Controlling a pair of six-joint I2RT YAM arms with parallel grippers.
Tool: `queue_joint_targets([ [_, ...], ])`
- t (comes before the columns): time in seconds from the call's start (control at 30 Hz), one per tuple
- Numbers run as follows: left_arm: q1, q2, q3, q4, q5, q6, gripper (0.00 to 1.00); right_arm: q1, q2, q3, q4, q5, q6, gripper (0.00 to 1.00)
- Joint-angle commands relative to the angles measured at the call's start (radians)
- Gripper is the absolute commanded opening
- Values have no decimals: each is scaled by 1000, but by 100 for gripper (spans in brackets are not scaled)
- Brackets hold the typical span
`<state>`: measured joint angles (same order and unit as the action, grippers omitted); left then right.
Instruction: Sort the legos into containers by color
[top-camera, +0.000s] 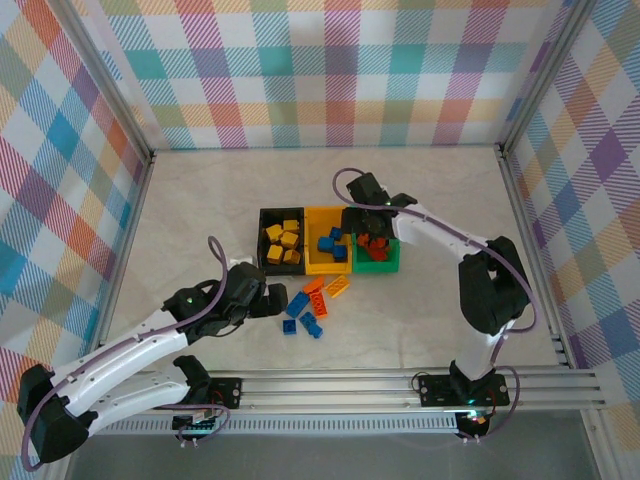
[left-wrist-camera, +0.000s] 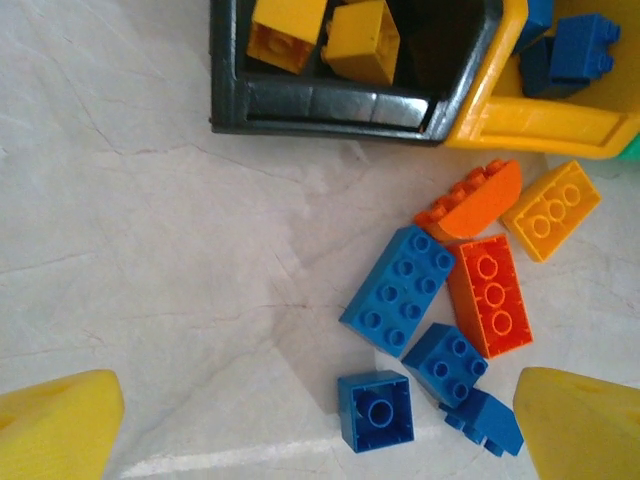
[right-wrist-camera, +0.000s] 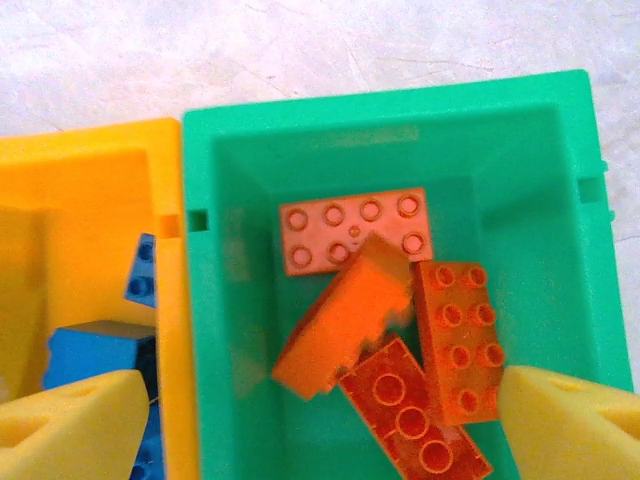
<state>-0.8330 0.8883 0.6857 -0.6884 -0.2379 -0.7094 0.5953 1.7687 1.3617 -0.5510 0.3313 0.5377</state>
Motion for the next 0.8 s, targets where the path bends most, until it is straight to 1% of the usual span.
queue_joint_targets([
  [0.0, -39, 45, -11, 5, 58, 23, 100, 4, -96, -17, 13, -42, 5, 93],
  [0.1, -115, 130, -8, 12, 44, 20, 98, 16, -173, -98, 50, -81, 24, 94],
  [0.2, -186, 229, -11, 35, 32, 8, 90, 33, -231, -172, 66, -93, 40, 94],
  [0.3, -225, 315, -12, 67, 19, 3, 82, 42, -275, -236, 79, -100, 50, 94],
  [0.4, -235, 391, -2, 98, 9, 15, 78, 43, -314, -280, 89, -101, 56, 94],
  [0.57, -235, 490, 11, 137, 15, 32, 68, 43, -365, -305, 80, -94, 52, 94],
  [0.77, -235, 547, 10, 158, -4, 34, 55, 43, -416, -329, 81, -92, 52, 94],
])
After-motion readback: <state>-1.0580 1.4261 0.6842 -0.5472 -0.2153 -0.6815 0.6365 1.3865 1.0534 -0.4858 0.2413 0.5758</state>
